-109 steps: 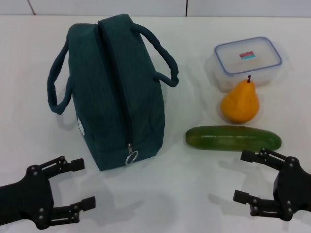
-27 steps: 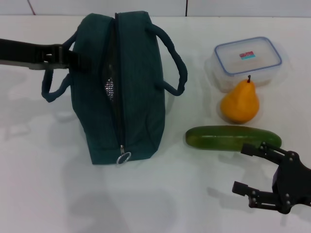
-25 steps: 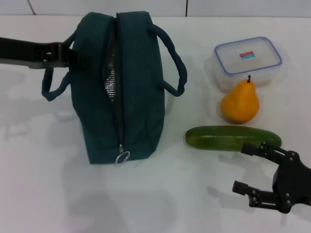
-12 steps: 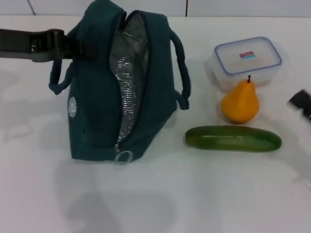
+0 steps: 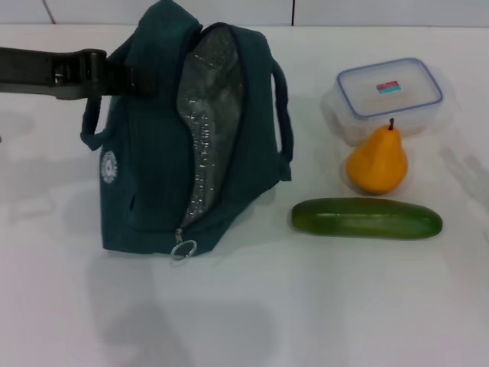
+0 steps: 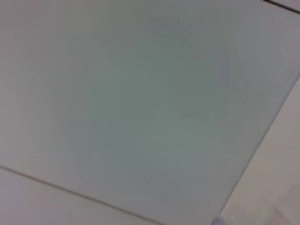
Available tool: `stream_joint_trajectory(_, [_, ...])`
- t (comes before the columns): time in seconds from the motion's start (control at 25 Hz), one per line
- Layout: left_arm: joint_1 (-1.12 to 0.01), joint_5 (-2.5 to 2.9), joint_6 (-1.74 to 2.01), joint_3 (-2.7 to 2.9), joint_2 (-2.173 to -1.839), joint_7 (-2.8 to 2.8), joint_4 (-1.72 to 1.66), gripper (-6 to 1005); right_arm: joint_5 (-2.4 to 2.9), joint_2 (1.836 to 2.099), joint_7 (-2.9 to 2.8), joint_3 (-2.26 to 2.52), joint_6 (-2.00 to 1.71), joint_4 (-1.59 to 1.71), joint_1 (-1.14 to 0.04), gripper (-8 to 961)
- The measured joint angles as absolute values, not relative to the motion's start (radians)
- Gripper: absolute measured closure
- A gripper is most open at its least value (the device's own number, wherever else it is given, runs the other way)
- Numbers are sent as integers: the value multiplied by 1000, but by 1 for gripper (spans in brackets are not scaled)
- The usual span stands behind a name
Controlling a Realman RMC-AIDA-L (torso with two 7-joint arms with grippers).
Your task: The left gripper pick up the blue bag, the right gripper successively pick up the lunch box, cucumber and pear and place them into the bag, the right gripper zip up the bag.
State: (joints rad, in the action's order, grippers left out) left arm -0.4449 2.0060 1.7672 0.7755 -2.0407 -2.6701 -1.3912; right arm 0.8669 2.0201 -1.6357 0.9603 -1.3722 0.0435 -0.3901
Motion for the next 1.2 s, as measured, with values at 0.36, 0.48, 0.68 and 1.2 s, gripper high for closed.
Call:
stream_joint_trajectory(0.36, [-448, 2006, 1767, 787, -2040, -2654, -1391, 954, 815, 2022, -1651, 962, -1088, 66, -534, 155])
stream_joint_trajectory(0.48, [-457, 2006, 1766, 787, -2040, -2652, -1391, 954, 815, 2023, -1651, 961, -1036, 69, -576, 157])
stream_joint_trajectory(0.68, [-476, 2016, 1764, 796, -2041, -2649, -1391, 954, 815, 2025, -1652, 966, -934, 69, -637, 160])
stream_joint_trajectory(1.2, [-508, 2031, 1749, 799, -2040, -2617, -1351, 954, 822, 2028, -1645, 972, -793, 29, -762, 168])
